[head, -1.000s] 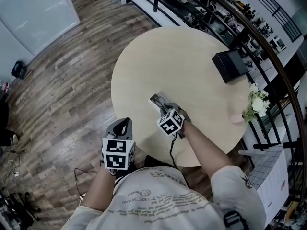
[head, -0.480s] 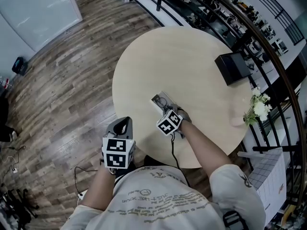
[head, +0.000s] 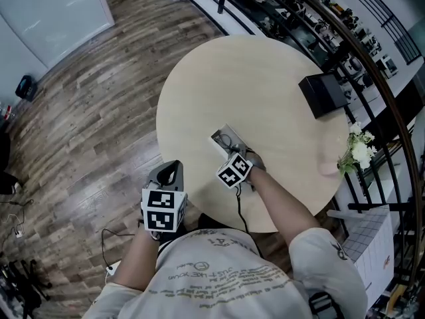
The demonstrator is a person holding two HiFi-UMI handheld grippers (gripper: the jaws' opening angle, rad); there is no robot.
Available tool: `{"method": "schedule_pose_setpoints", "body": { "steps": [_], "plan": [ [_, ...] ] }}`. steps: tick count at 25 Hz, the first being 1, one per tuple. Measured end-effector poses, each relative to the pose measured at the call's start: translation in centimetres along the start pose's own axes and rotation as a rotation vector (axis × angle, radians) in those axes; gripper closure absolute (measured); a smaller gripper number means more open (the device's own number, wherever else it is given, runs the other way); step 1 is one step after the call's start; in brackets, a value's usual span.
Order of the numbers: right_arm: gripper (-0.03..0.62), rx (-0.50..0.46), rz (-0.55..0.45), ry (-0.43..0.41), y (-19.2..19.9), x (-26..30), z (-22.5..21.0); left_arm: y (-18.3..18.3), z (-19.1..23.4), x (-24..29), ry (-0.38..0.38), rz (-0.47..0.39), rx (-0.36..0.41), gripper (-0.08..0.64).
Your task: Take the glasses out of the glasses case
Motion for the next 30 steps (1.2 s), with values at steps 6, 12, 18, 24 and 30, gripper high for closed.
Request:
{"method": "schedule_pose_setpoints", "body": {
  "steps": [6,12,18,24,30],
  "plan": [
    [0.563,0.033,-0.010,0.021,0.1,-0.4,-0.3,-0.1,0.6,-0.5,0.003,-0.002,0.011,0.551],
    [0.565,0.068,-0.039,0.047,0.0,-1.6,-0.8,-0.4,0.8,-0.8,0.018,-0.015,0.027,0.551],
    [0.565,0.129,-0.092,0.082,-0.4,-3.8,-1.4,-1.0,0.9,-1.1,0.043,-0.033,0.049,0.551],
    [0.566,0.211,-0.173,0.123,-1.3,-6.8,-1.1,-1.6,0.8,-1.5,0.086,-0.058,0.084,0.551],
    [0.566,0.344,-0.294,0.172,-2.1,-10.9,1.5,-0.6,0.8,-2.8,0.133,-0.092,0.127,0.551]
  ]
}}
Point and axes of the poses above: the fingertips, and each gripper's own axes: x forward along the fingers, z to its left, y out of its underside, the point moved 7 cm from there along -x, backward along the fingers, and after that the axes turned 4 degrees about -y, right-handed, at the moved point
